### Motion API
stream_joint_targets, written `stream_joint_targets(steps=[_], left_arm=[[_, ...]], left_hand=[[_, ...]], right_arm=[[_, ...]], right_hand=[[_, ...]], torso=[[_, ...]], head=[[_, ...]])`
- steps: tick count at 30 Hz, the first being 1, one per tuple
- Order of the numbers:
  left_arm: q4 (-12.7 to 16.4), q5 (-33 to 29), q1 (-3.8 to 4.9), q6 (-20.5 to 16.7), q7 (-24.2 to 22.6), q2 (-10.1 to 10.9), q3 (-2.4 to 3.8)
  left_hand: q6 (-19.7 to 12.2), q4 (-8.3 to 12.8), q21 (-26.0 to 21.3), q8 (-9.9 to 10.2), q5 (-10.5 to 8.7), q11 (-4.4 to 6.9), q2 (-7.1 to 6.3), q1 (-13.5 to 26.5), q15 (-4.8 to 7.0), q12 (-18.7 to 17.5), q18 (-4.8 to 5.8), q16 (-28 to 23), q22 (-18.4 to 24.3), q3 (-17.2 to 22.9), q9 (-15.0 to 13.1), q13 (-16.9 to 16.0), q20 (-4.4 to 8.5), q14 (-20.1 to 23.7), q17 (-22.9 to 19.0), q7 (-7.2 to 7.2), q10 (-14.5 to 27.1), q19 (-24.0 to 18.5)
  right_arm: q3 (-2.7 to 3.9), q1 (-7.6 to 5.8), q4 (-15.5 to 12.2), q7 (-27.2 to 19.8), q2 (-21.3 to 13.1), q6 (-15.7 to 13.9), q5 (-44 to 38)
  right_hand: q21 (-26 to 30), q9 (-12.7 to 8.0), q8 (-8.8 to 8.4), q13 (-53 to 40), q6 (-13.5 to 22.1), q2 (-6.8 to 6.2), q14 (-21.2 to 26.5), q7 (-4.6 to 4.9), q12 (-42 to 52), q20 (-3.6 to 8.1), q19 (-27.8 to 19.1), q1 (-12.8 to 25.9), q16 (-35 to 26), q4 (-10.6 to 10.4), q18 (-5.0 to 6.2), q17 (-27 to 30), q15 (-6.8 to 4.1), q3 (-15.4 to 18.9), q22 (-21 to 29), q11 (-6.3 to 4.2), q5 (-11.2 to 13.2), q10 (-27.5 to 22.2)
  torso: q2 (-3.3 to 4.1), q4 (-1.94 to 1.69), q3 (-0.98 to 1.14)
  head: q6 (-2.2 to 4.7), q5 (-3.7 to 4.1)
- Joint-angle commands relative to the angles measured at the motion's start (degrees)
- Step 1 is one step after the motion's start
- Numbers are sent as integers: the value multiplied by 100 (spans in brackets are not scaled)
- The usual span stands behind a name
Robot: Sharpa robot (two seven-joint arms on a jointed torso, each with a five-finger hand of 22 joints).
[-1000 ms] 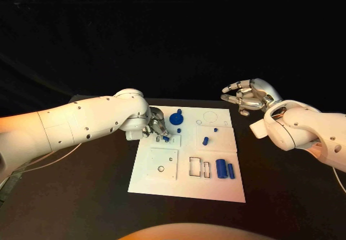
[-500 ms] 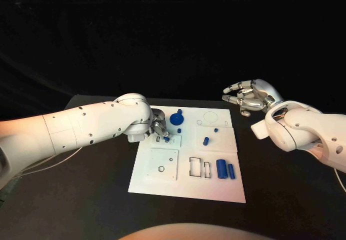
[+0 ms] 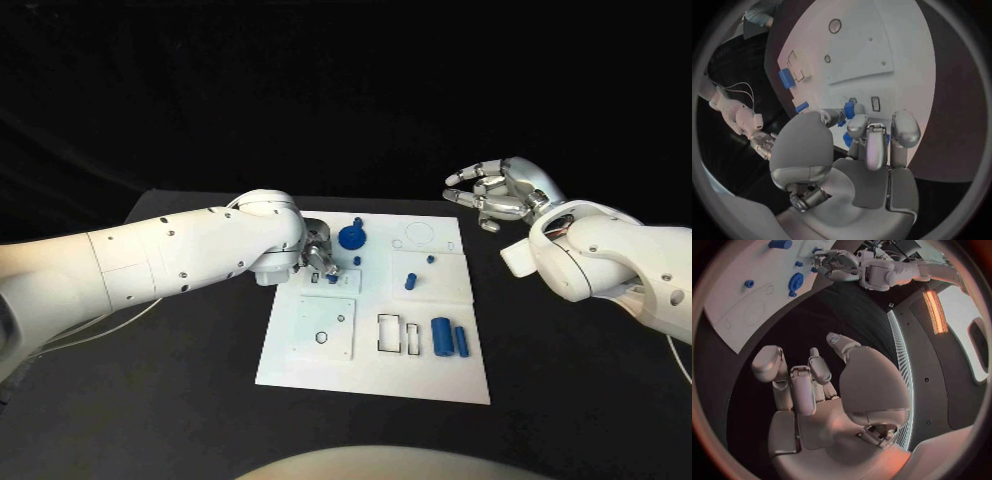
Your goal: Assemble the parts on the task board
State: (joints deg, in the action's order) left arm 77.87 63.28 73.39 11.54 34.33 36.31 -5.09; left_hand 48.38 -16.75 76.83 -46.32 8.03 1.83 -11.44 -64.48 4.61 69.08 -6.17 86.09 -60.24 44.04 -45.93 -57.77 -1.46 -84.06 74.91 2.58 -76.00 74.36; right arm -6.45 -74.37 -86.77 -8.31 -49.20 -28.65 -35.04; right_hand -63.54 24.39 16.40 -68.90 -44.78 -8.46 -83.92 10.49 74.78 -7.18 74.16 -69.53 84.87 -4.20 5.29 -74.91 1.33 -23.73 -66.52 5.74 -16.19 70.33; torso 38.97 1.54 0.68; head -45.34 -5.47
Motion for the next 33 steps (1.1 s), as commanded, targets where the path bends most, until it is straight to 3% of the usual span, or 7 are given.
stream_joint_targets(steps=[1, 33], left_arm=[[10, 207, -13, 66, -47, -15, -4], [112, 536, -67, 347, 26, 21, -10]], left_hand=[[22, 1283, 39, -38, 39, 1, -7, 72, 40, 38, 37, 36, -20, 1292, -5, -17, -1, -410, 714, -21, -49, 58], [68, 1286, 58, -86, 64, 15, -7, 111, 47, 54, 44, 55, -57, 1272, -27, -21, 5, -419, 751, -41, -81, 77]], right_arm=[[0, 4, -3, -58, -2, 84, -29], [0, 15, 11, -55, -1, 132, -19]], right_hand=[[14, 6, 25, 9, 23, -33, -239, -1, -10, 6, -31, 27, -28, -32, 118, -184, -13, 6, 4, -14, -29, -34], [35, 10, 41, 15, 24, -41, -236, -2, -10, 7, -37, 45, -35, -43, 122, -174, -14, 15, 19, -15, -26, -35]], torso=[[-2, 0, -1], [-1, 3, -1]], head=[[-11, -8], [-31, -29]])
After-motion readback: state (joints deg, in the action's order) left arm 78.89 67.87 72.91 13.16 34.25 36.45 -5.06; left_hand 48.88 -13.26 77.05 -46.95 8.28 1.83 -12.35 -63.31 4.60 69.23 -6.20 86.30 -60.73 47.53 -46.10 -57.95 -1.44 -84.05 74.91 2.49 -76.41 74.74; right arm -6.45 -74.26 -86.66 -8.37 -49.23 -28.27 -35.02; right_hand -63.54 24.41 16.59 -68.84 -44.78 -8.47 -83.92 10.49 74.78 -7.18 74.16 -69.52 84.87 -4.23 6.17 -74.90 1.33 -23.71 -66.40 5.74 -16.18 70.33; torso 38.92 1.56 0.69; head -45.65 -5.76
